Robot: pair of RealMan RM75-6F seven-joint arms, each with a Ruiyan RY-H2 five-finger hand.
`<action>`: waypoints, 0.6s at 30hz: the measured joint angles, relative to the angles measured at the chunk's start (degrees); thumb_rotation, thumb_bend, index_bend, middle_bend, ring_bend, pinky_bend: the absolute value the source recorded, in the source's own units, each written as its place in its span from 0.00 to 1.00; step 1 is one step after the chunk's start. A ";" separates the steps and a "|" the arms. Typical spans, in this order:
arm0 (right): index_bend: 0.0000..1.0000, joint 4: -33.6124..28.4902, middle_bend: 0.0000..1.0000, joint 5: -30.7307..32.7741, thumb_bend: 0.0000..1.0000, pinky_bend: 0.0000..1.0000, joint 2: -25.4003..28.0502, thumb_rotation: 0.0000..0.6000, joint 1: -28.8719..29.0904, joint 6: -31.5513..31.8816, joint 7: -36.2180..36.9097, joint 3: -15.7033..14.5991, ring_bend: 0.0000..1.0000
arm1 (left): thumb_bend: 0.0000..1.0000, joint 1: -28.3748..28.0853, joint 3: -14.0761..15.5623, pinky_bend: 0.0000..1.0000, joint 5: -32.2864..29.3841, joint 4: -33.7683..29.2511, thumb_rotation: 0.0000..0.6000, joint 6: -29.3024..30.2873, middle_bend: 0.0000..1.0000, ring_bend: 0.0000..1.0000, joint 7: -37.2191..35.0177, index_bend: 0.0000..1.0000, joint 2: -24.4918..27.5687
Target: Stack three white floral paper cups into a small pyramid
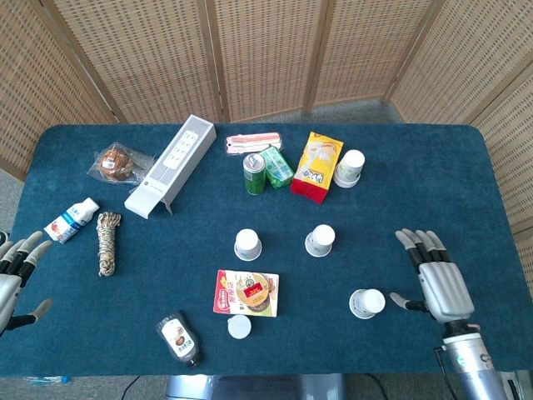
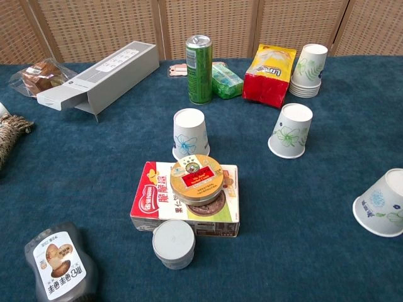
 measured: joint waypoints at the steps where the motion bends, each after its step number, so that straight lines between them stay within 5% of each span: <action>1: 0.00 -0.69 0.00 0.87 0.15 0.00 -0.02 1.00 0.53 -0.73 -0.48 0.29 0.00 | 0.33 -0.04 -0.18 0.00 -0.01 -0.04 1.00 -0.28 0.00 0.00 -0.18 0.03 0.09; 10: 0.00 -4.71 0.00 10.57 0.15 0.00 -2.35 1.00 6.98 -7.08 -8.69 3.15 0.00 | 0.33 -0.14 -1.66 0.00 0.70 -0.45 1.00 -2.74 0.00 0.00 -1.36 0.03 0.40; 18: 0.00 -2.08 0.00 20.83 0.14 0.00 -9.73 1.00 14.68 -11.83 -15.98 5.27 0.00 | 0.33 0.63 -2.19 0.00 1.77 -0.14 1.00 -3.29 0.00 0.00 -2.15 0.03 0.58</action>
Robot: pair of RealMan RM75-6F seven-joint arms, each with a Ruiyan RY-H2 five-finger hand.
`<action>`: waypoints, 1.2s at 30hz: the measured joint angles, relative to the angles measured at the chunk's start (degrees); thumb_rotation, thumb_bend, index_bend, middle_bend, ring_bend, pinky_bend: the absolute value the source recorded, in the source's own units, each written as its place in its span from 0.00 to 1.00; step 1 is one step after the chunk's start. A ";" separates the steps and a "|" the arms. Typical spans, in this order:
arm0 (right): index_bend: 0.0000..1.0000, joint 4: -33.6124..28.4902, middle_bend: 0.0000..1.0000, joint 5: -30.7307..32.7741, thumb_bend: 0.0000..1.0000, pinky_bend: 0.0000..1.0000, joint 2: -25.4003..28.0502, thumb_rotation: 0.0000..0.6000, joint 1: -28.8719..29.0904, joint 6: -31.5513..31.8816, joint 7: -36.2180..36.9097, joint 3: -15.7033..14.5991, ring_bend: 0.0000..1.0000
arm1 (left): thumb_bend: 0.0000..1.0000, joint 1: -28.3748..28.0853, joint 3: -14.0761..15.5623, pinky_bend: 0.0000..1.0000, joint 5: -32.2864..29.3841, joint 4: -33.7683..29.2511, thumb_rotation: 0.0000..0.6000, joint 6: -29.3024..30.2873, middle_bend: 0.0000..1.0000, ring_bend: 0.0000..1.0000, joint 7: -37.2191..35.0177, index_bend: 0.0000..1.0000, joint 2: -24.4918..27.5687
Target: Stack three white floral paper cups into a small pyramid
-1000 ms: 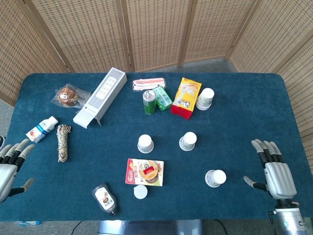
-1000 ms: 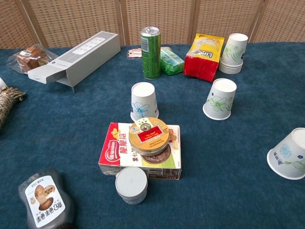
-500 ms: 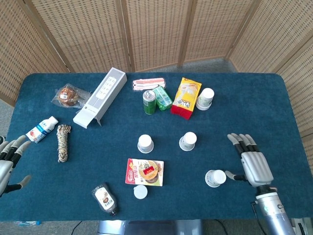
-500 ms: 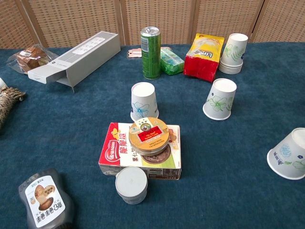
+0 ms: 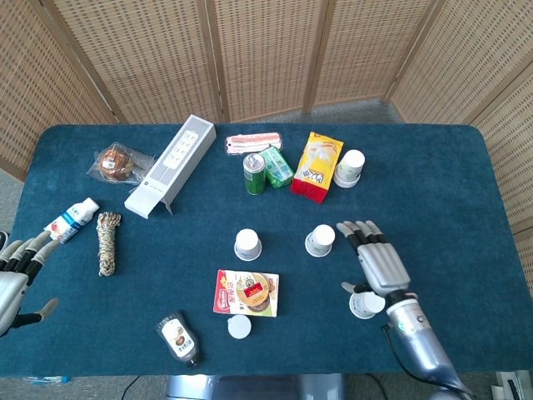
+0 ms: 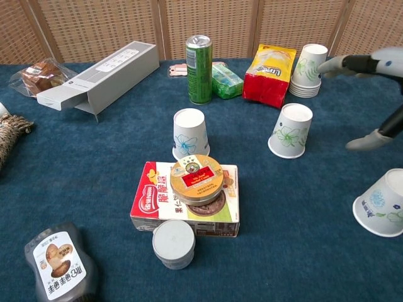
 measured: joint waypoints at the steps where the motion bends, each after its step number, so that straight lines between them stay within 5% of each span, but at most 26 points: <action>1: 0.00 0.74 0.00 1.12 0.14 0.00 -0.93 1.00 0.83 -0.44 -0.51 0.21 0.00 | 0.33 0.03 -0.05 0.00 0.08 0.02 1.00 -0.17 0.00 0.00 0.00 0.03 0.00; 15: 0.00 13.06 0.03 13.70 0.15 0.00 -10.59 1.00 10.93 -2.74 -5.66 3.22 0.00 | 0.33 0.31 -1.28 0.00 -0.13 0.50 1.00 -2.21 0.00 0.00 -0.18 0.04 -0.11; 21: 0.05 16.09 0.15 14.54 0.17 0.07 -12.70 1.00 12.54 -2.15 -6.23 2.92 0.00 | 0.33 0.35 -1.82 0.00 -0.53 0.82 1.00 -2.93 0.00 0.00 -0.33 0.04 -0.10; 28: 0.20 20.31 0.30 14.31 0.21 0.19 -16.22 1.00 13.40 -0.63 -5.33 2.57 0.13 | 0.33 0.42 -2.24 0.00 -0.68 1.01 1.00 -3.63 0.00 0.00 -0.53 0.04 -0.05; 36: 0.26 23.59 0.38 14.57 0.27 0.23 -18.42 1.00 13.58 0.74 -3.93 2.51 0.20 | 0.33 0.54 -2.60 0.00 -0.80 1.17 1.00 -4.18 0.00 0.00 -0.66 0.04 -0.03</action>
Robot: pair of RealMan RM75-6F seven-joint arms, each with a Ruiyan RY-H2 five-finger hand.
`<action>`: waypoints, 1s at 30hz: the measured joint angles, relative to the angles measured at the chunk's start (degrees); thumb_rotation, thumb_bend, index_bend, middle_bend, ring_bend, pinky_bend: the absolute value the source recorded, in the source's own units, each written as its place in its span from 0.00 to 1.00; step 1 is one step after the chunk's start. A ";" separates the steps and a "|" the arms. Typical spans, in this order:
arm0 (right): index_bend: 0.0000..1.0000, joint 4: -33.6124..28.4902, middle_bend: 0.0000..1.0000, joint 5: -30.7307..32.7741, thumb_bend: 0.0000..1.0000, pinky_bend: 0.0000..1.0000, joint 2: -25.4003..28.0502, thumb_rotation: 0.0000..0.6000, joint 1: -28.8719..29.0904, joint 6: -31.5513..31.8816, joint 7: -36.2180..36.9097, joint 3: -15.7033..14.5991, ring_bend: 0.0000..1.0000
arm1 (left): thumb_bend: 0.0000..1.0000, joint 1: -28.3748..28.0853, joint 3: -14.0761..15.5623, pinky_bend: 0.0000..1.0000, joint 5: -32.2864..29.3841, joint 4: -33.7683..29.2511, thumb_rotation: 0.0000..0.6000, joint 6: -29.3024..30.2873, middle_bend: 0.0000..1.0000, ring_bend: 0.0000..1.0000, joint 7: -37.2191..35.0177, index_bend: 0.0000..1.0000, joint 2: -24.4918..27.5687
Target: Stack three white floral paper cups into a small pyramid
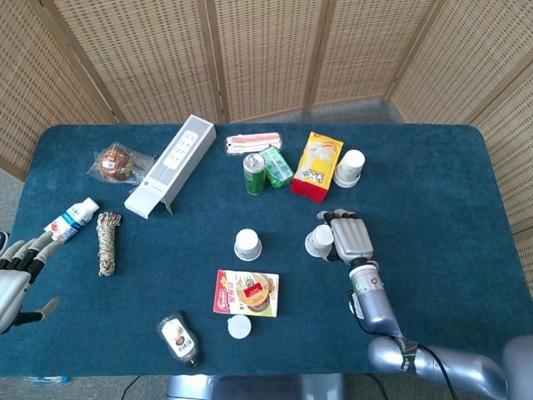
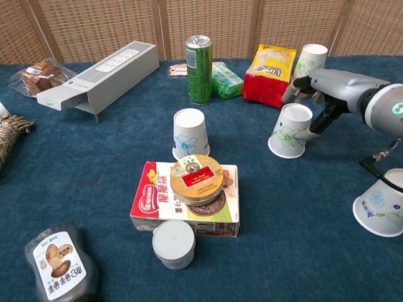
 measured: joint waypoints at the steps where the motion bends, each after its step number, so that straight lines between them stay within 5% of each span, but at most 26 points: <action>1: 0.28 0.12 0.39 0.07 0.28 0.24 0.01 1.00 -0.03 0.03 0.09 0.00 0.21 | 0.33 -0.01 -0.03 0.00 -0.03 0.00 1.00 -0.12 0.00 0.00 0.03 0.04 -0.01; 19: 0.33 -5.80 0.44 -2.26 0.31 0.26 1.70 1.00 -0.47 1.54 0.29 -0.67 0.23 | 0.33 0.02 -0.49 0.00 -0.30 -0.40 1.00 -1.49 0.00 0.00 0.58 0.05 -0.06; 30: 0.33 -10.80 0.44 -0.62 0.30 0.28 -1.30 1.00 2.34 4.49 -6.52 -0.06 0.23 | 0.33 0.31 -0.42 0.00 0.36 -0.64 1.00 -1.59 0.00 0.00 0.85 0.05 -0.09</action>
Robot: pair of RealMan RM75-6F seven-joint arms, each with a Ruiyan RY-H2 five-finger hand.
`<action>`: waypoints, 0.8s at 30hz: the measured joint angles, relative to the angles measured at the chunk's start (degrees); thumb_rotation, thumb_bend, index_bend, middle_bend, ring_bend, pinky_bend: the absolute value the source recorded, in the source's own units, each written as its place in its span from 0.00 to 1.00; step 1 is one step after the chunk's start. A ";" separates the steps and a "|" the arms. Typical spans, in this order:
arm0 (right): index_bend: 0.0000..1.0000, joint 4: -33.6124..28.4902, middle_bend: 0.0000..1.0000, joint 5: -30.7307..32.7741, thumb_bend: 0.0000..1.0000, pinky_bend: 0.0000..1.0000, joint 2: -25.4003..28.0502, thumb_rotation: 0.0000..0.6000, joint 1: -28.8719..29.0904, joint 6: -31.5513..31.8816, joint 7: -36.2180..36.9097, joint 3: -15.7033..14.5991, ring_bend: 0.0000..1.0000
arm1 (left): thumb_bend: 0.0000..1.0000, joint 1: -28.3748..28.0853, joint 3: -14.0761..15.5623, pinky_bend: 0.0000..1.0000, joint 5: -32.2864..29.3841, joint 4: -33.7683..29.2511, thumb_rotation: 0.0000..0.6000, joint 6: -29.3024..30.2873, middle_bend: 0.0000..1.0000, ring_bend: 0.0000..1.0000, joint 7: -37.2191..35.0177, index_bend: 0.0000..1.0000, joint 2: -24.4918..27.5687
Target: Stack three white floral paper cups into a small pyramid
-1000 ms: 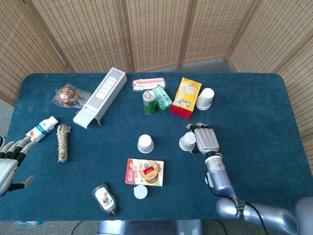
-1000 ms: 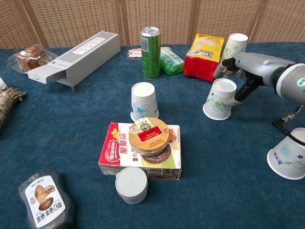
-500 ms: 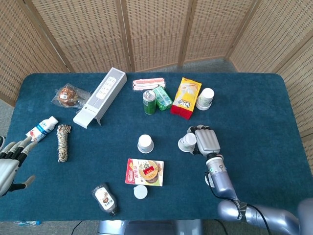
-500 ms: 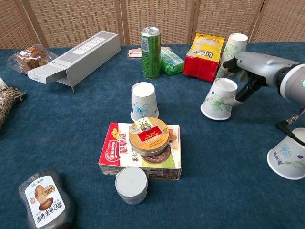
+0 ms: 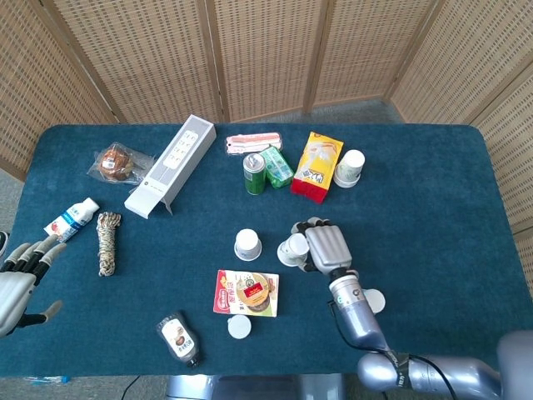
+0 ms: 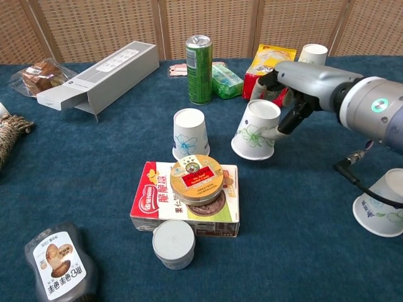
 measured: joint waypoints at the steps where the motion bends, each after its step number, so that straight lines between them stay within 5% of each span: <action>1: 0.33 0.00 0.44 0.43 0.30 0.28 -0.56 1.00 0.32 0.27 -0.62 0.09 0.23 | 0.33 0.01 -0.01 0.00 0.02 0.04 1.00 -0.01 0.00 0.00 0.00 0.05 0.01; 24: 0.33 5.58 0.45 4.91 0.36 0.28 -7.30 1.00 3.46 2.65 -4.57 1.15 0.23 | 0.33 -0.27 -0.38 0.00 -0.24 0.52 1.00 -1.16 0.00 0.00 -0.86 0.05 0.17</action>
